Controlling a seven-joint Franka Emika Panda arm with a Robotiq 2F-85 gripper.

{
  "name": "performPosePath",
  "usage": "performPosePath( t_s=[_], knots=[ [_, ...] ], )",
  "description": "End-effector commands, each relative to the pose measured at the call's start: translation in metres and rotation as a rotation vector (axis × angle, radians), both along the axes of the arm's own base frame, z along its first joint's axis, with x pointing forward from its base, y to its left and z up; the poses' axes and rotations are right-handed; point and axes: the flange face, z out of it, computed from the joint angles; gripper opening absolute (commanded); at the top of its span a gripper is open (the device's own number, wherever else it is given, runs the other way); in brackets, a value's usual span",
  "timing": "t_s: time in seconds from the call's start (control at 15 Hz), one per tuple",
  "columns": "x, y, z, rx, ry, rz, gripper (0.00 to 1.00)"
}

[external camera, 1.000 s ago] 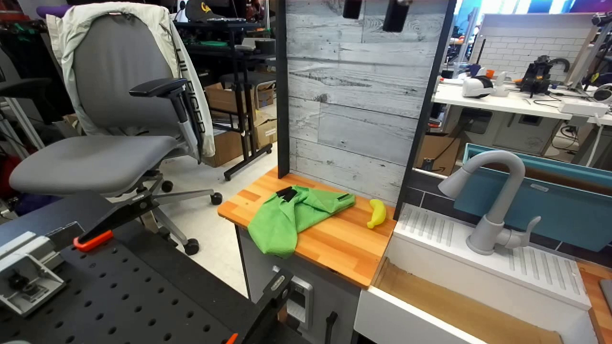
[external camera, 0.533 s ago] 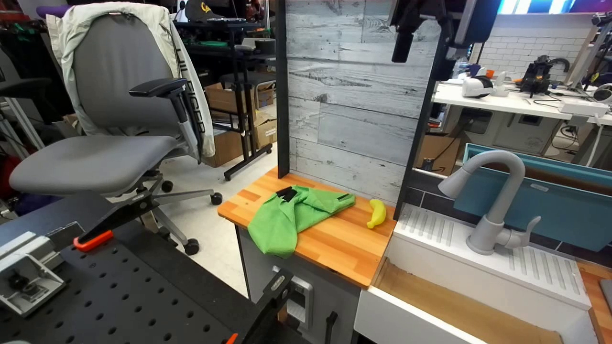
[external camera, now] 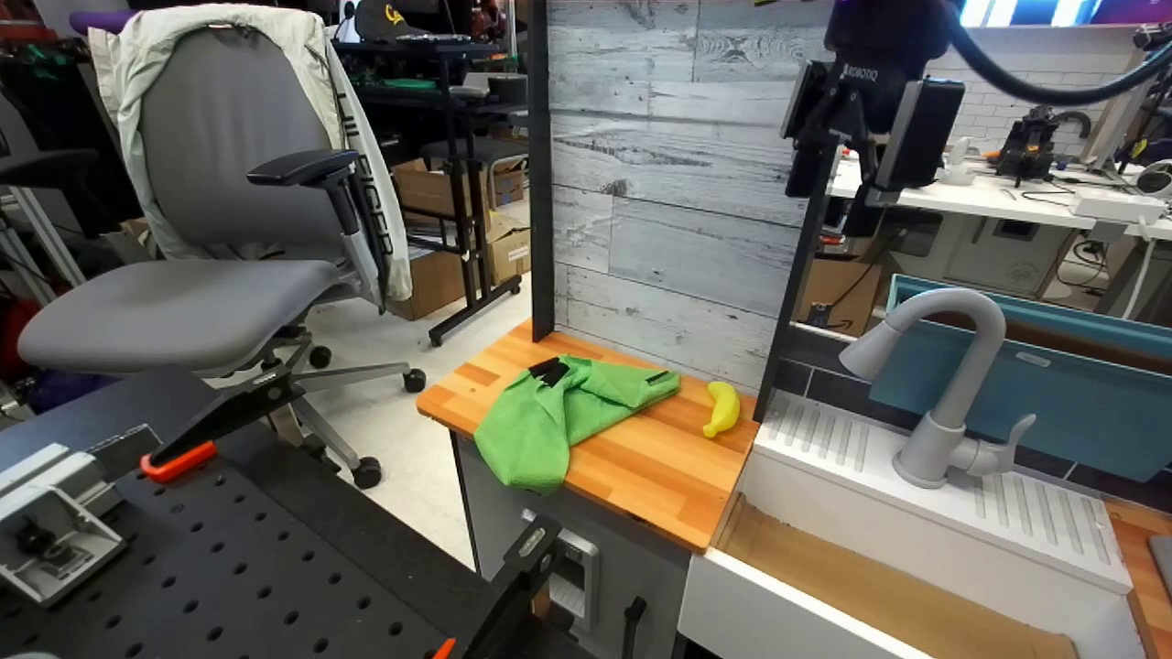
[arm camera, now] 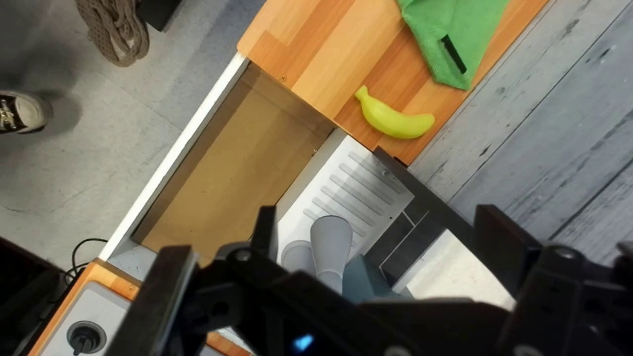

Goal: Move the tap

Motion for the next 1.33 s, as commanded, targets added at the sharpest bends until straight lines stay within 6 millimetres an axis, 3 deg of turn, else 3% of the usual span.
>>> performPosePath(
  t_s=[0.0,0.93,1.0,1.07,1.27],
  knots=[
    [0.019,-0.019,-0.017,0.002,0.013,-0.081,1.0],
    [0.045,-0.074,-0.079,-0.036,-0.006,-0.304,1.0],
    [0.046,-0.076,-0.082,-0.039,-0.008,-0.309,0.75],
    [0.047,-0.078,-0.084,-0.048,-0.008,-0.308,0.74],
    [0.049,-0.085,-0.091,-0.071,-0.022,-0.298,0.49]
  ],
)
